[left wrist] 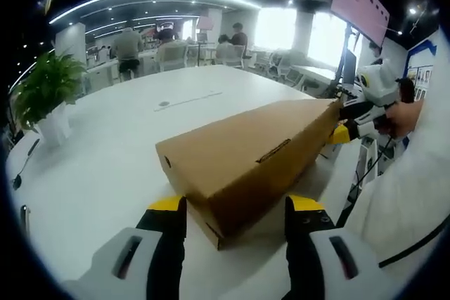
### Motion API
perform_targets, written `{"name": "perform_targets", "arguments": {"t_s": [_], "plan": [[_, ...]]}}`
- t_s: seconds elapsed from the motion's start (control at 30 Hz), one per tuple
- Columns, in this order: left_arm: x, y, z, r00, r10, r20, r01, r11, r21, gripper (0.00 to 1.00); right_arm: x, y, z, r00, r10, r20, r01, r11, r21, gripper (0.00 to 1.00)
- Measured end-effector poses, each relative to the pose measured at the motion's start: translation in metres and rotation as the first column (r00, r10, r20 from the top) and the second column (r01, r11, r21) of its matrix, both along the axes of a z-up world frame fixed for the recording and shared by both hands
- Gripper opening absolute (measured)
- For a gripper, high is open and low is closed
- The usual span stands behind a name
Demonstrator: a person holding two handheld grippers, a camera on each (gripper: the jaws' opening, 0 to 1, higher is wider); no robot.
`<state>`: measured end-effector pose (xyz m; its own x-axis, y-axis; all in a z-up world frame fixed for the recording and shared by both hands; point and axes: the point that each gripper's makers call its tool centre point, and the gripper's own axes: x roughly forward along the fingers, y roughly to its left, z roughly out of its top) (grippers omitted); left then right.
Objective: Operate the shoe box by opening the lid, removing the specified soft item, and placing it in the target area until the item is outside and the box remains undamaged.
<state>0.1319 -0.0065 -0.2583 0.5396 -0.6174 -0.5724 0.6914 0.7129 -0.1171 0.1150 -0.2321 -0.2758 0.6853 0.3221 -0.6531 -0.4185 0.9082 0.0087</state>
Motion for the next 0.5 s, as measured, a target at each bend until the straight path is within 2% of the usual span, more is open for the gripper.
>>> {"name": "perform_targets", "arguments": {"t_s": [0.23, 0.5], "plan": [[-0.005, -0.001, -0.008, 1.000, -0.002, -0.005, 0.002, 1.000, 0.015, 0.61, -0.008, 0.004, -0.009, 0.999, 0.036, -0.018, -0.037, 0.998, -0.046, 0.59], [-0.008, -0.002, -0.014, 1.000, -0.010, 0.002, 0.010, 1.000, 0.027, 0.65, -0.015, 0.010, -0.014, 0.997, 0.063, -0.042, -0.064, 0.997, -0.032, 0.67]]}}
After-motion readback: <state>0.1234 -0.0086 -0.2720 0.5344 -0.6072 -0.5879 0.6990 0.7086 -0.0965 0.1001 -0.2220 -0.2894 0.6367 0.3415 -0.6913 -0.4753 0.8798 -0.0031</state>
